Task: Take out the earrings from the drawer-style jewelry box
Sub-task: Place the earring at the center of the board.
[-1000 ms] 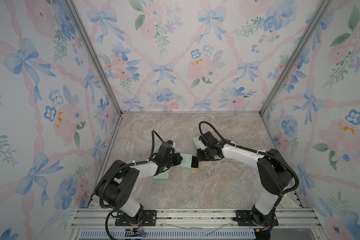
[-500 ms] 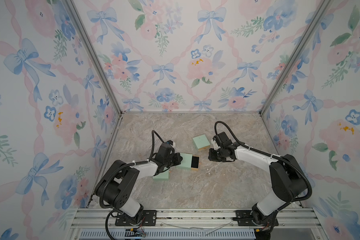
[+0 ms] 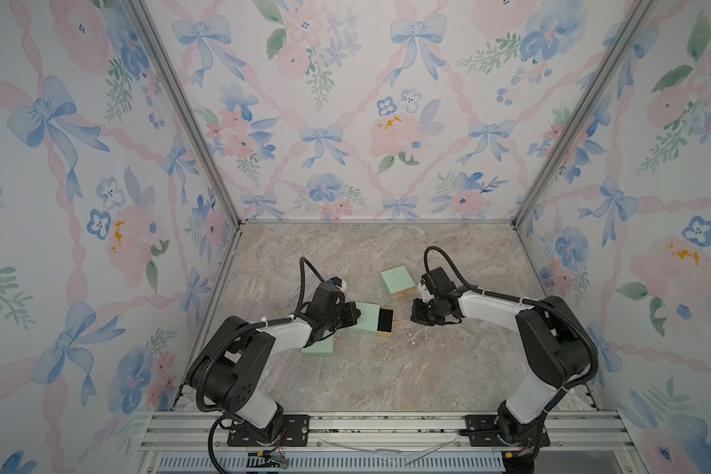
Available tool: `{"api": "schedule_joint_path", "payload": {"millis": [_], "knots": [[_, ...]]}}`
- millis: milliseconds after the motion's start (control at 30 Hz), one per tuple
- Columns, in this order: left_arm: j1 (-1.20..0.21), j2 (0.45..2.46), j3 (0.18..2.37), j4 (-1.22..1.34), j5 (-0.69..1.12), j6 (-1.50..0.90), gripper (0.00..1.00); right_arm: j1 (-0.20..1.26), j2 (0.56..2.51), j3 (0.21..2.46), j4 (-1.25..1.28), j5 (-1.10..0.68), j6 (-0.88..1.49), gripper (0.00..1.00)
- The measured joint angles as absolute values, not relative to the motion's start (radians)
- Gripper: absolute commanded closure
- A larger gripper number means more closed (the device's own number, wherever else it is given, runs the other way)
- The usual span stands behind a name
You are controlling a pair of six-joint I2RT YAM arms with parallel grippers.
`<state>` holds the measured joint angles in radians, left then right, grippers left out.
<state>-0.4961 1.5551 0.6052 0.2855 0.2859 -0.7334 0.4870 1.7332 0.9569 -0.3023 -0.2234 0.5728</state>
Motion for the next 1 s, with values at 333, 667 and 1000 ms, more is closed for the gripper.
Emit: {"api": "schedule_joint_path", "payload": {"millis": [333,667,1000], "knots": [[-0.496,1.549,0.607,0.272,0.284,-0.727,1.0,0.487,1.737,0.951,-0.279,-0.229,0.577,0.8],[-0.496,1.493,0.628,0.139,0.249,-0.725,1.0,0.487,1.734,0.951,-0.273,-0.232,0.579,0.77],[-0.482,1.382,0.709,-0.027,0.182,-0.684,1.0,0.498,1.661,0.934,-0.272,-0.226,0.574,0.81]]}}
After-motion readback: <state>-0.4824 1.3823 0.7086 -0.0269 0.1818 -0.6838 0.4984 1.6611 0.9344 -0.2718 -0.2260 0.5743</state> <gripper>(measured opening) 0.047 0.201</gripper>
